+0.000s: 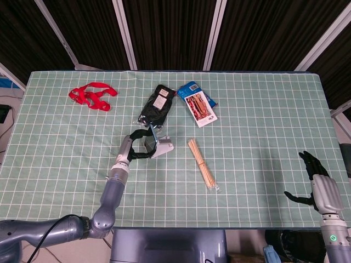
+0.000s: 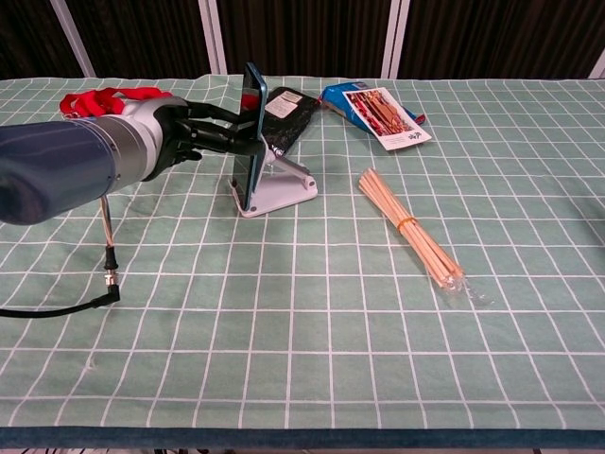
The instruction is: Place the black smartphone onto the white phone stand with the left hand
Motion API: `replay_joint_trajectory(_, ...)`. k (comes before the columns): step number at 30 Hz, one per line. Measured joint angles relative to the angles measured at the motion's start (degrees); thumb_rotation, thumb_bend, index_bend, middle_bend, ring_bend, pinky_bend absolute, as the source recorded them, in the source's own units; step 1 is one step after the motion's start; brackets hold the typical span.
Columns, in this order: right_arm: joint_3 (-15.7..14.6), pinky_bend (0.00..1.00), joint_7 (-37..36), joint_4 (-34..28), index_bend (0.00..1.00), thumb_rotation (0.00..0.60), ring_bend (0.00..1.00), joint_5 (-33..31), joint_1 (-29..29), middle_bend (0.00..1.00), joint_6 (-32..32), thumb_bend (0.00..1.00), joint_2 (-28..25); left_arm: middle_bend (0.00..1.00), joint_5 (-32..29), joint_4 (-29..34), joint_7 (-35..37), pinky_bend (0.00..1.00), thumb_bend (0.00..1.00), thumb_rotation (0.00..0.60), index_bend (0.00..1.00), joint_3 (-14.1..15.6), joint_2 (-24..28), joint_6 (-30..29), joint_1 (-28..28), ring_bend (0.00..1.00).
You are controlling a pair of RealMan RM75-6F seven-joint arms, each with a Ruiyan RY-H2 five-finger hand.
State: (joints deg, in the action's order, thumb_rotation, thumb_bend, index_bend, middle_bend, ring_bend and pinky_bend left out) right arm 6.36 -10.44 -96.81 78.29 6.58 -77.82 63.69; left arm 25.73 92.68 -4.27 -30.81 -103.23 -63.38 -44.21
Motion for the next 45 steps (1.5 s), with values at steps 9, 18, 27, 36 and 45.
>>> replay_joint_trajectory(9,0.0,0.15,-0.2,-0.1,0.0,0.6,0.0,0.0,0.0,0.0,0.0,0.11,0.0,0.51,0.3,-0.3,0.0,0.0,0.44,0.6,0.45,0.2,-0.2,-0.2,-0.1,0.13)
replay_joint_trajectory(18,0.0,0.15,-0.4,-0.2,0.0,0.6,0.0,-0.1,0.0,0.0,0.2,0.11,-0.1,0.41,1.2,-0.5,-0.4,0.0,0.4,0.6,0.37,0.8,-0.1,0.0,0.0,0.11)
replay_joint_trajectory(27,0.0,0.15,-0.6,-0.3,0.0,0.6,0.0,-0.2,0.0,0.0,0.3,0.11,-0.2,0.31,1.3,-0.7,-0.9,0.0,0.37,0.6,0.32,1.0,-0.1,0.1,-0.2,0.08)
replay_joint_trajectory(36,0.0,0.15,-0.6,-0.4,0.0,0.6,0.0,-0.3,0.0,0.0,0.4,0.11,-0.3,0.27,0.6,-0.6,-1.3,0.0,0.37,0.6,0.28,1.0,0.2,0.6,-0.3,0.06)
replay_joint_trajectory(45,0.0,0.15,-0.7,-0.4,0.0,0.6,0.0,-0.3,0.0,0.0,0.4,0.11,-0.3,0.19,0.9,-0.2,-1.4,0.0,0.35,0.6,0.21,1.1,0.5,0.7,-0.3,0.03)
